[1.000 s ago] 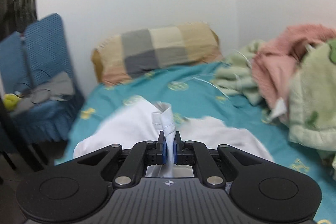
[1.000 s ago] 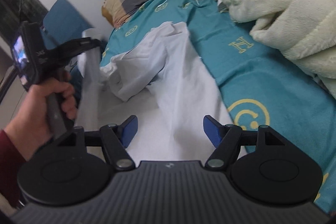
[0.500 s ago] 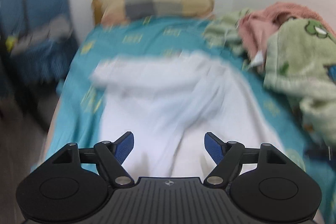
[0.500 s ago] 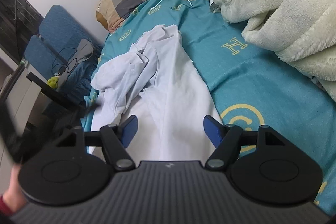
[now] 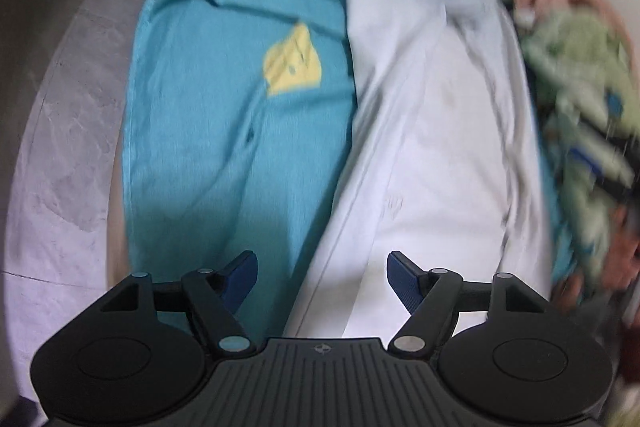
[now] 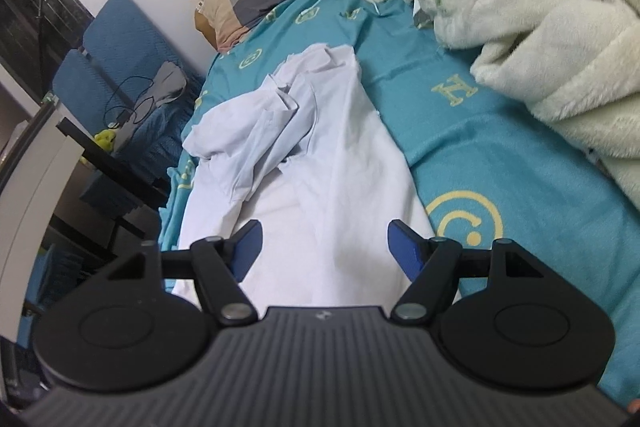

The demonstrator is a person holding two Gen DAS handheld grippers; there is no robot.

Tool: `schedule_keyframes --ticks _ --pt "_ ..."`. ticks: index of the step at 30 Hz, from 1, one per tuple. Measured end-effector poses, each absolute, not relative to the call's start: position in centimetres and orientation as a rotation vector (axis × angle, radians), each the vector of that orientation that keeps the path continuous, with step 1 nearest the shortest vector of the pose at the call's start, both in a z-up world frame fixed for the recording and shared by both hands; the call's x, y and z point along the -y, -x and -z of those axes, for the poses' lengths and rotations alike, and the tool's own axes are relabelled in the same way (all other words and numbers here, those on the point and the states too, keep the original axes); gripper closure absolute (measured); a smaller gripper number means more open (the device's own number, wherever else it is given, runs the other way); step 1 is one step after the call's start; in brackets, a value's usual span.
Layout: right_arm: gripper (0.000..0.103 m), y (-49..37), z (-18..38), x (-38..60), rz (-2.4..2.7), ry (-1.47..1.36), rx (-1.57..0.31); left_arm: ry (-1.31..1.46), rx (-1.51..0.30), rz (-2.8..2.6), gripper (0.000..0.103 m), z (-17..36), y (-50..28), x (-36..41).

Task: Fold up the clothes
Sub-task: 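Release the folded side with the left gripper and move over the shirt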

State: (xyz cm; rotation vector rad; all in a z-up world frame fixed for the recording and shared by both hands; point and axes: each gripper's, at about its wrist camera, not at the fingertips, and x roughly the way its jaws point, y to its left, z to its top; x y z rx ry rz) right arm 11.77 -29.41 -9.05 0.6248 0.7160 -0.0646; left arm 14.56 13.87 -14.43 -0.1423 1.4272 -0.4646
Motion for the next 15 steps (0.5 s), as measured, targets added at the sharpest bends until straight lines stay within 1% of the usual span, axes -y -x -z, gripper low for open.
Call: schedule_keyframes --ticks 2,3,4,5,6,8,10,15 --pt "0.031 -11.6 8.8 29.3 0.073 -0.62 -0.715 -0.004 -1.505 0.485 0.033 15.0 -13.6 -12.9" --pt "0.031 -11.6 8.8 29.1 0.074 -0.613 -0.715 -0.067 -1.499 0.485 0.039 15.0 -12.7 -12.6" --pt "0.031 -11.5 8.7 29.0 0.073 -0.604 -0.717 -0.104 -1.488 0.494 0.048 14.5 -12.1 -12.2" --pt "0.031 -11.5 8.7 28.9 0.069 -0.594 -0.719 -0.141 -1.477 0.502 0.078 14.1 -11.5 -11.7" --pt "0.031 -11.5 8.7 28.7 0.065 -0.588 -0.724 -0.177 -1.463 0.51 0.099 13.6 -10.9 -11.3" --pt "0.031 -11.4 8.9 28.6 0.056 -0.59 -0.738 -0.247 -1.387 0.509 0.099 11.7 -9.4 -10.3" --pt "0.031 -11.3 9.1 28.6 0.047 -0.595 -0.749 -0.351 -1.266 0.522 0.1 9.1 -7.3 -8.7" --pt "0.031 -11.0 9.7 28.7 0.01 -0.629 -0.768 -0.451 -1.111 0.561 0.1 3.8 -1.7 -4.2"
